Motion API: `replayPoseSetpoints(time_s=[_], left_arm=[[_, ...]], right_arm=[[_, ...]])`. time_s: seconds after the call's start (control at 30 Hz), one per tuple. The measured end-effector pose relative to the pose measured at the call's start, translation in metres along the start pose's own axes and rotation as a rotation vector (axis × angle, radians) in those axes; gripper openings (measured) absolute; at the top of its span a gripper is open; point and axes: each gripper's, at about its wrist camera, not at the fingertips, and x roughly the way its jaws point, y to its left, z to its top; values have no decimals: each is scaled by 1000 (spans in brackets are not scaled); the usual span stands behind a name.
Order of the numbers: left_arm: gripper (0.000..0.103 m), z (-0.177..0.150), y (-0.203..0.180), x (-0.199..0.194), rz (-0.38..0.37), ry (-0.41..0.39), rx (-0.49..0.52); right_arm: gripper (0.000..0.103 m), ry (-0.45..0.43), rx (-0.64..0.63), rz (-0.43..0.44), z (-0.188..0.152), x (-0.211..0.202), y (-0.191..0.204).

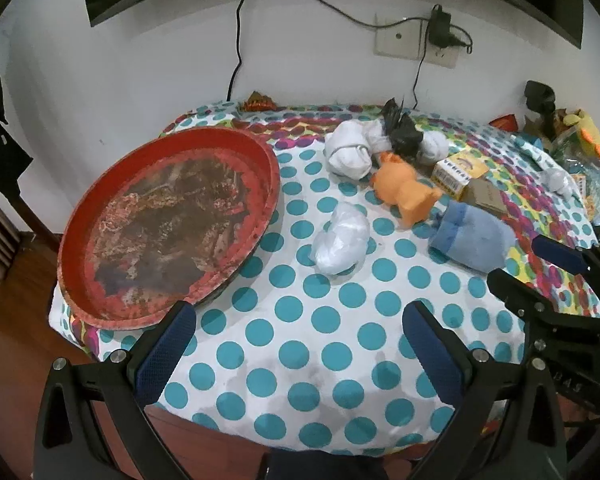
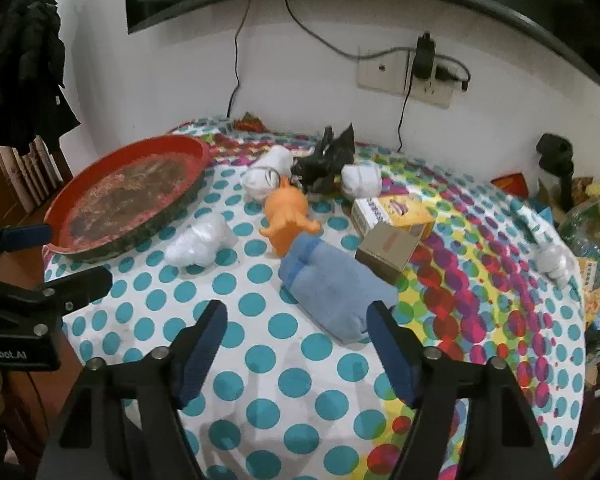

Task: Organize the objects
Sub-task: 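Reach the left gripper toward the white plastic-wrapped bundle and grasp it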

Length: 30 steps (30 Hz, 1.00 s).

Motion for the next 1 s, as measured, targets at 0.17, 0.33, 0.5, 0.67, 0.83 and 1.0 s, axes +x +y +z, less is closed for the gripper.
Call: replayPoseSetpoints(time_s=[0.17,0.33,0.5,0.67,0.83,1.0], left_arm=[[103,1,-2,19,-6,21,14],[103,5,-3,36,-20,40,18],[103,9,-4,52,-41,55,22],[103,15,-9,63,-58,60,23],[103,20,-15,73,-52,62,46],[103,24,-21,79,-69,59,55]], right_arm=[[71,32,10,15,0,23,-7],[71,55,33,19,2,43,-18],[71,65,43,27,6,59,-28],[71,61,10,9,14,73,-30],[72,64,-19,0,18,85,-35],[68,72,-45,-4,19,97,-41]])
